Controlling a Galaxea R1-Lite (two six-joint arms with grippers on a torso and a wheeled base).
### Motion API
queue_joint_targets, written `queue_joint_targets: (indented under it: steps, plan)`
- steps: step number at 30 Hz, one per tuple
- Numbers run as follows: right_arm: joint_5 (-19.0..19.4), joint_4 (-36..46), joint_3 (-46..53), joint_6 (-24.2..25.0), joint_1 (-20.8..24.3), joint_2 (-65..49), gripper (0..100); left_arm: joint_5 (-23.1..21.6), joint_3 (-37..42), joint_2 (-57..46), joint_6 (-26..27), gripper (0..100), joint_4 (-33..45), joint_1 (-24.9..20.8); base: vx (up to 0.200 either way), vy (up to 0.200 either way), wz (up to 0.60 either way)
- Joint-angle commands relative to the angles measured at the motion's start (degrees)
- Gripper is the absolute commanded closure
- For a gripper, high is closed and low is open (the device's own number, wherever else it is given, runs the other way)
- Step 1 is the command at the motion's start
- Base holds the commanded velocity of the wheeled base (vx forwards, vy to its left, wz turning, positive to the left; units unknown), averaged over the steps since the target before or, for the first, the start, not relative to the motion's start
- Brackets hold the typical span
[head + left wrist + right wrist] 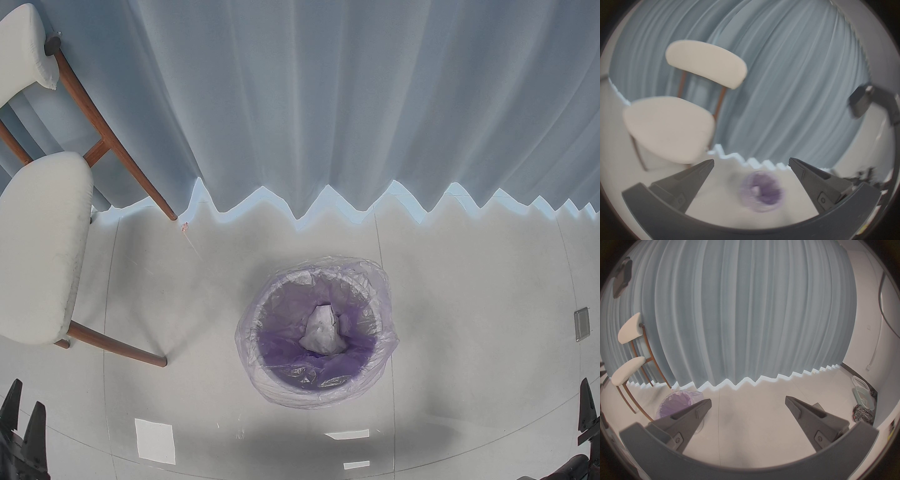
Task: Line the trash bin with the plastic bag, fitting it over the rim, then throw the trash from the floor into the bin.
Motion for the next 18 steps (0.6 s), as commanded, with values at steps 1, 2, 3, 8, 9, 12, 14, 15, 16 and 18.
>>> queue_joint_targets:
  steps: [1,2,3,8,9,12,14,15,16,18]
  plan:
    - [-4.76,1.79,0.94,-3.80,-1.01,-1.09,0,19.73,0.92,-4.11,20.16,0,16.62,0.38,0.000,0.000,0.00]
    - [-3.62,1.88,0.94,-5.47,-1.01,-1.09,0,16.92,1.01,-4.11,20.42,0,16.88,0.38,0.000,0.000,0.00]
    - [0.34,1.97,1.03,-6.35,-1.01,-1.09,0,12.00,0.92,-4.11,20.77,0,17.32,0.29,0.000,0.000,0.00]
    - [11.59,5.48,-0.55,1.47,-1.01,-1.09,0,10.59,1.09,-4.02,20.24,0,18.20,0.11,0.000,0.000,0.00]
    - [7.37,5.66,-0.73,2.70,-1.01,-1.09,0,10.86,1.09,-4.02,18.93,0,18.29,0.11,0.000,0.000,0.00]
    - [-2.65,5.75,-0.38,2.00,-1.10,-1.09,0,10.95,1.09,-4.02,18.57,0,18.29,0.20,0.000,0.000,0.00]
    - [-3.53,5.39,-0.29,-0.55,-1.01,-1.09,0,11.12,1.18,-4.11,19.89,0,18.29,0.29,0.000,0.000,0.00]
    - [-2.74,5.13,-0.29,-2.48,-1.01,-1.09,0,10.95,1.18,-4.11,20.51,0,18.29,0.29,0.000,0.000,0.00]
    - [0.60,4.78,-0.11,-4.15,-1.01,-1.09,0,10.77,1.18,-4.11,20.95,0,18.29,0.29,0.000,0.000,0.00]
    - [5.87,4.25,0.15,-3.45,-1.01,-1.09,0,10.68,1.18,-4.02,20.68,0,18.29,0.20,0.000,0.000,0.00]
